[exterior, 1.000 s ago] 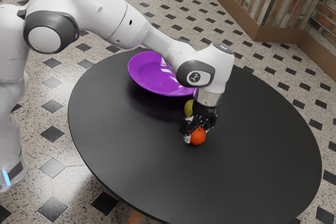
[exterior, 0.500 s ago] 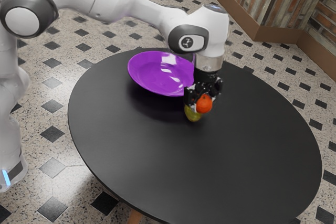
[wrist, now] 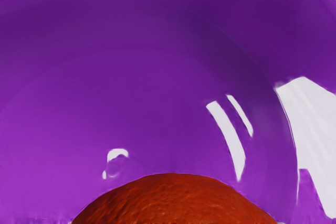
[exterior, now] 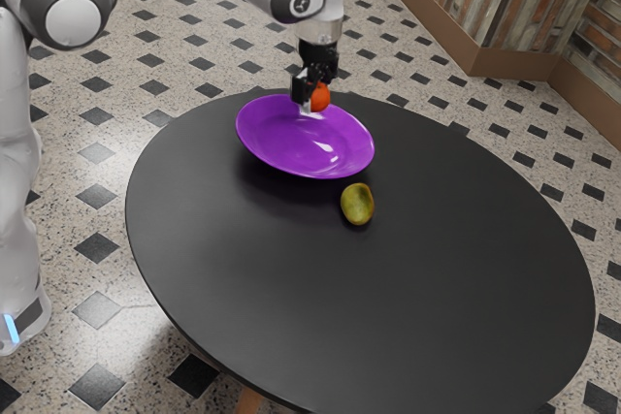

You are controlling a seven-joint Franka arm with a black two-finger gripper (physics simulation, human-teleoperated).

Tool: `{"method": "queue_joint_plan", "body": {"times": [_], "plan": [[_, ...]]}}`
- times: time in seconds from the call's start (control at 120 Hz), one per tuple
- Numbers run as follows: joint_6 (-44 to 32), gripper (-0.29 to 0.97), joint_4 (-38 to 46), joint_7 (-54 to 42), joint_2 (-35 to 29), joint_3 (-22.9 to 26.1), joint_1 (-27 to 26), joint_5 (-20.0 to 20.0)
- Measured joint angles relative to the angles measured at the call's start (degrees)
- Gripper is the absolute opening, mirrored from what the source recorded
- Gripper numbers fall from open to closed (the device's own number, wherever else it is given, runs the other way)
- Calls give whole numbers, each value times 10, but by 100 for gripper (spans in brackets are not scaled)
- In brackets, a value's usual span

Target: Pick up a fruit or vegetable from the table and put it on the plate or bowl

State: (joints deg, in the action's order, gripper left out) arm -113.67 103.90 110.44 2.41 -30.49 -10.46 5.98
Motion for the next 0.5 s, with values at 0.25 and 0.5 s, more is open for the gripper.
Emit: {"method": "queue_joint_plan", "body": {"times": [0.25, 0.5], "plan": [[0, 35, 0, -4, 3, 1, -109, 7], [-1, 35, 0, -13, 16, 1, -46, 22]]}}
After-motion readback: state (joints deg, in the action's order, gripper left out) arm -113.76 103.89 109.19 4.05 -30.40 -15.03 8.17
